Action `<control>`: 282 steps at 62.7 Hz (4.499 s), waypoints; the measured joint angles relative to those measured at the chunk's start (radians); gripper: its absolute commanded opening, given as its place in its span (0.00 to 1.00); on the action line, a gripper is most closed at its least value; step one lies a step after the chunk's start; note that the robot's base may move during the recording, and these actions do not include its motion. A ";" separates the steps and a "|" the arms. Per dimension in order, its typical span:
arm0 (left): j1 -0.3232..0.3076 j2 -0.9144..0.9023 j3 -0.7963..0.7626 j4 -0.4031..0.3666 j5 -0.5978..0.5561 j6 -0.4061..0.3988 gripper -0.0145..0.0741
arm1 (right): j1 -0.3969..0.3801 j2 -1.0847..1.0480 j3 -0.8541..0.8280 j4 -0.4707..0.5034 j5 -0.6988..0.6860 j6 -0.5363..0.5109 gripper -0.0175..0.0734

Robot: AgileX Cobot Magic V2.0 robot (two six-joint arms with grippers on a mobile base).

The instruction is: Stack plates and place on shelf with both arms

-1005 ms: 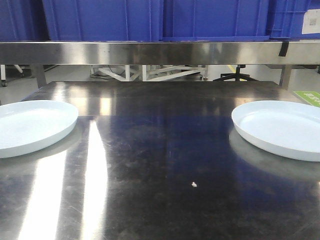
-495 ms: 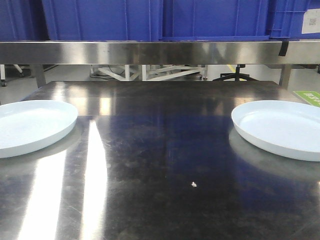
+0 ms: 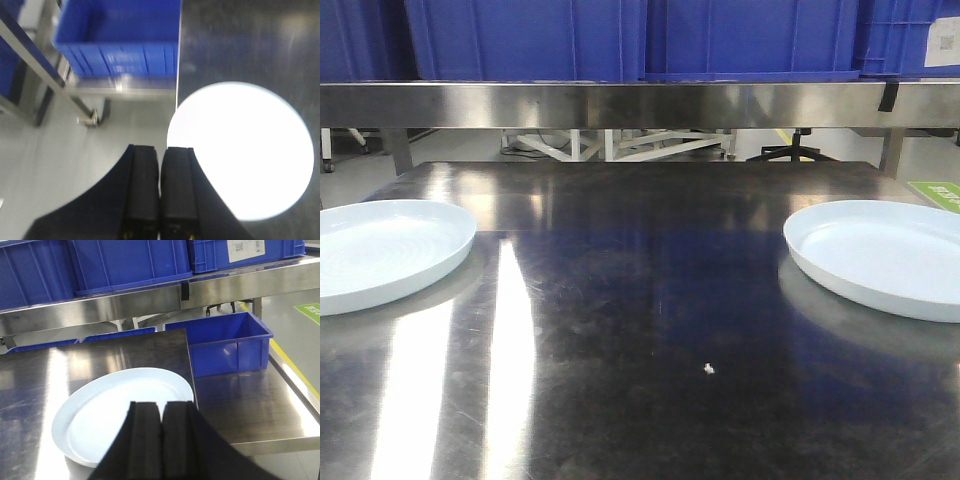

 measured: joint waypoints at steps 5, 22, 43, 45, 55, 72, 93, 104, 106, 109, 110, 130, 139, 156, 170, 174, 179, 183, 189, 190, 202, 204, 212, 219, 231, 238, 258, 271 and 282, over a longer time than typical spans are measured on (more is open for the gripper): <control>-0.001 0.040 -0.017 -0.017 0.016 0.030 0.27 | 0.000 0.000 0.000 0.000 0.000 0.000 0.25; -0.001 0.074 -0.023 -0.029 0.032 0.061 0.27 | 0.000 0.000 0.000 0.000 0.000 0.000 0.25; -0.001 0.074 -0.023 -0.032 0.041 0.062 0.27 | 0.000 0.000 0.000 0.000 0.000 0.000 0.25; -0.001 0.074 -0.023 -0.032 0.049 0.062 0.27 | 0.000 0.000 0.000 0.000 0.000 0.000 0.25; -0.001 0.074 -0.023 -0.034 0.076 0.062 0.27 | 0.000 0.000 0.000 0.000 0.000 0.000 0.25; -0.001 0.074 -0.023 -0.034 0.075 0.064 0.27 | 0.000 0.000 0.000 0.000 0.000 0.000 0.25; -0.002 0.074 -0.023 -0.036 0.071 0.064 0.27 | 0.000 0.000 0.000 0.000 -0.052 0.000 0.25; -0.002 0.074 -0.023 -0.036 0.069 0.064 0.27 | 0.000 0.000 -0.046 0.014 -0.038 0.027 0.25; -0.002 0.074 -0.023 -0.036 0.069 0.064 0.27 | 0.000 0.000 -0.079 0.019 0.016 0.036 0.25; -0.002 0.074 -0.023 -0.036 0.069 0.064 0.27 | 0.000 0.025 -0.151 0.021 0.099 0.045 0.25; -0.002 0.074 -0.023 -0.036 0.069 0.064 0.27 | 0.000 0.036 -0.174 0.022 0.122 0.048 0.25; -0.002 0.074 -0.023 -0.036 0.069 0.064 0.27 | 0.000 0.555 -0.547 0.019 0.310 0.050 0.25; -0.002 0.074 -0.023 -0.036 0.073 0.064 0.27 | 0.000 0.724 -0.608 0.019 0.266 0.048 0.25; -0.002 0.074 -0.023 -0.036 0.075 0.064 0.27 | 0.000 0.880 -0.612 0.019 0.227 0.048 0.25; -0.002 0.074 -0.023 -0.036 0.065 0.064 0.27 | 0.000 0.905 -0.612 0.019 0.216 0.048 0.27; -0.002 0.074 -0.023 -0.036 0.065 0.064 0.27 | 0.000 0.905 -0.612 0.019 0.216 0.048 0.33; -0.002 0.074 -0.023 -0.036 0.061 0.064 0.28 | 0.000 0.905 -0.612 0.019 0.216 0.048 0.47; -0.002 0.076 -0.023 -0.036 0.055 0.064 0.30 | 0.000 0.905 -0.612 0.019 0.216 0.048 0.61; -0.002 0.088 -0.023 -0.036 0.037 0.064 0.39 | 0.000 0.905 -0.612 0.019 0.216 0.048 0.72; -0.002 0.091 -0.023 -0.036 0.035 0.064 0.43 | 0.000 0.905 -0.612 0.019 0.216 0.048 0.72; -0.002 0.167 -0.025 -0.036 0.007 0.064 0.72 | 0.000 0.905 -0.612 0.019 0.215 0.048 0.72; -0.002 0.187 -0.025 -0.036 0.000 0.064 0.72 | 0.000 0.905 -0.612 0.019 0.216 0.048 0.72; -0.002 0.270 -0.025 -0.036 -0.020 0.052 0.71 | 0.000 0.905 -0.612 0.019 0.214 0.048 0.72; 0.010 0.350 -0.025 -0.036 -0.039 0.038 0.71 | 0.000 0.905 -0.612 0.019 0.214 0.048 0.72; 0.063 0.447 -0.025 -0.036 -0.076 0.017 0.71 | 0.000 0.905 -0.612 0.019 0.214 0.048 0.72; 0.080 0.483 -0.025 -0.036 -0.103 0.013 0.71 | 0.000 0.905 -0.612 0.019 0.214 0.048 0.72; 0.083 0.548 -0.025 -0.098 -0.217 0.012 0.71 | 0.000 0.905 -0.612 0.019 0.220 0.048 0.72; 0.083 0.596 -0.025 -0.102 -0.255 0.012 0.71 | 0.000 0.905 -0.612 0.019 0.225 0.048 0.72; 0.082 0.648 -0.025 -0.105 -0.267 0.012 0.71 | 0.000 0.905 -0.612 0.019 0.226 0.048 0.72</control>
